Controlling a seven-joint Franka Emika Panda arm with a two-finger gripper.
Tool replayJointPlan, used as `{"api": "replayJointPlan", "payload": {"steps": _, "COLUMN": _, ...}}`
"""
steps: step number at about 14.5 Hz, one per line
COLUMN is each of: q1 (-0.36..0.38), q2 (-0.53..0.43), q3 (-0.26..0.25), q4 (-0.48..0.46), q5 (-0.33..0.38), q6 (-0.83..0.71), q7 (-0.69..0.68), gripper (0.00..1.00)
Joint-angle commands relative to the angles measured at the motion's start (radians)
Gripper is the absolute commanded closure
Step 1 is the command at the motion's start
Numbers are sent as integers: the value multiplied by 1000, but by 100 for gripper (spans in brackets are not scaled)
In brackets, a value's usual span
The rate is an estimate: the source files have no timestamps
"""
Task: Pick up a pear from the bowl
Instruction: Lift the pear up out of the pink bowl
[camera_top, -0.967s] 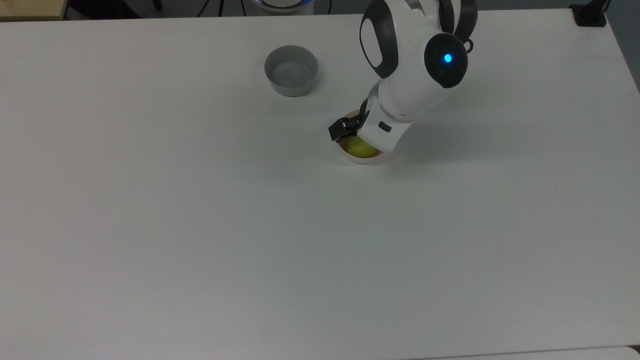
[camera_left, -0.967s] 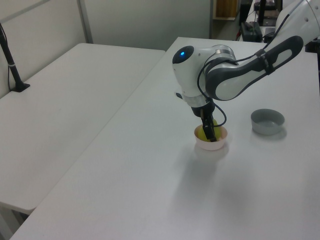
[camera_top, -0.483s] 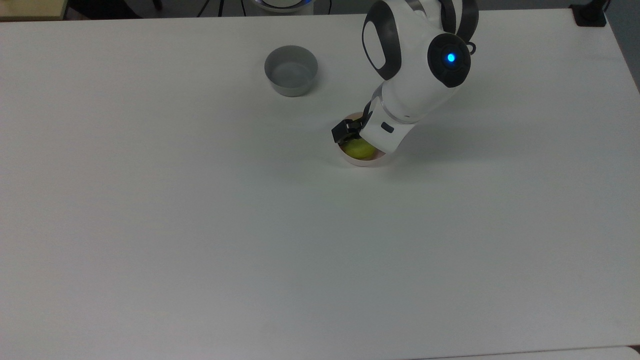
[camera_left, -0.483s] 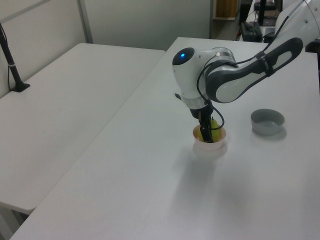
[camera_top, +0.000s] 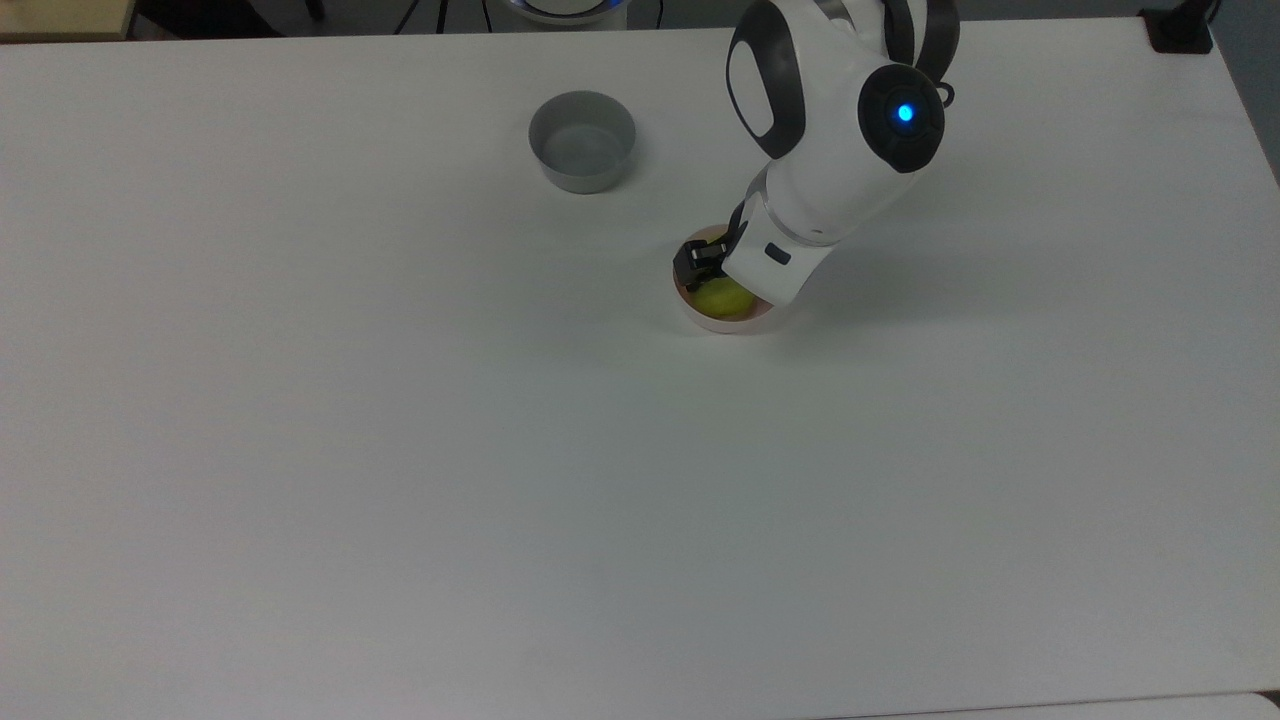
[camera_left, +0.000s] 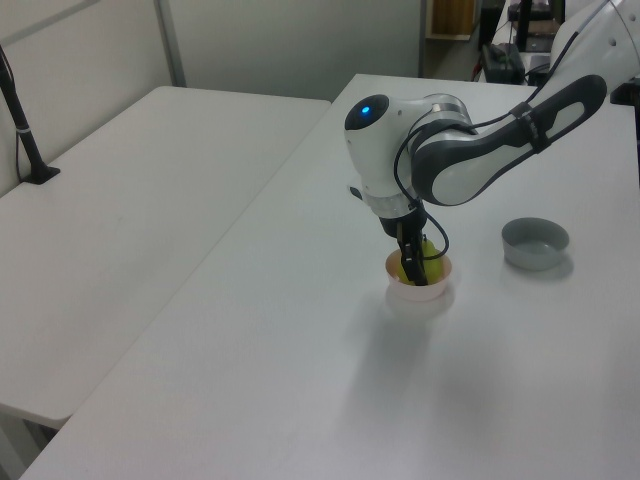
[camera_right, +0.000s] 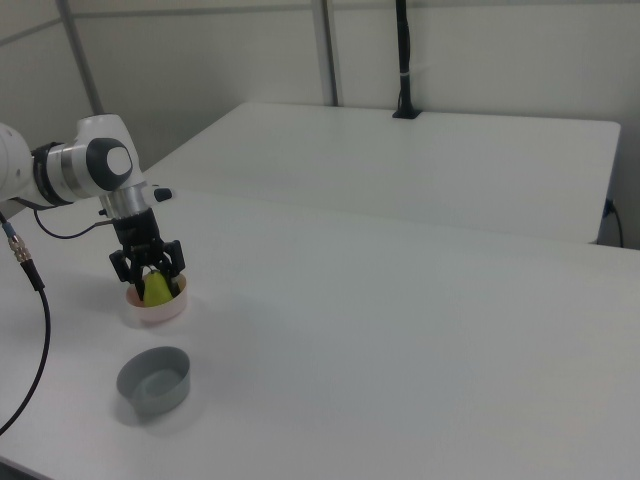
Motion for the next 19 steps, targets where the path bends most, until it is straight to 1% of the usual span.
{"api": "replayJointPlan", "payload": {"steps": 1, "q1": -19, "q2": -70, "q3": 8, "q4": -15, "q5": -12, "q6": -11, "q7": 12, "gripper": 60}}
{"api": "replayJointPlan", "payload": {"steps": 3, "q1": -51, "q2": -150, "q3": 10, "q4": -22, "q5": -2, "q6": -61, "q7": -14, "gripper": 60}}
{"api": "replayJointPlan", "payload": {"steps": 6, "q1": -85, "q2": -217, "q3": 10, "q4": -23, "q5": 4, "q6": -91, "q7": -47, "gripper": 60}}
{"api": "replayJointPlan", "payload": {"steps": 7, "q1": -105, "q2": -254, "q3": 10, "q4": -23, "q5": 7, "q6": -114, "q7": -73, "gripper": 60}}
{"api": "replayJointPlan", "payload": {"steps": 9, "q1": -148, "q2": -337, "q3": 10, "q4": -49, "q5": 62, "q6": -145, "q7": -134, "gripper": 60}}
{"api": "replayJointPlan", "payload": {"steps": 10, "q1": -162, "q2": -356, "q3": 13, "q4": -55, "q5": 64, "q6": -150, "q7": -145, "gripper": 60}}
{"api": "replayJointPlan", "payload": {"steps": 13, "q1": -232, "q2": -368, "q3": 57, "q4": -52, "q5": 64, "q6": -154, "q7": -149, "gripper": 60}}
{"api": "replayJointPlan", "payload": {"steps": 14, "q1": -267, "q2": -368, "q3": 75, "q4": -51, "q5": 64, "q6": -154, "q7": -149, "gripper": 60}}
{"api": "replayJointPlan", "payload": {"steps": 15, "q1": -319, "q2": -373, "q3": 103, "q4": -46, "q5": 63, "q6": -151, "q7": -149, "gripper": 60}}
{"api": "replayJointPlan", "payload": {"steps": 17, "q1": -399, "q2": -376, "q3": 134, "q4": -45, "q5": 60, "q6": -138, "q7": -166, "gripper": 60}}
{"api": "replayJointPlan", "payload": {"steps": 19, "q1": -430, "q2": -373, "q3": 134, "q4": -43, "q5": 58, "q6": -124, "q7": -203, "gripper": 60}}
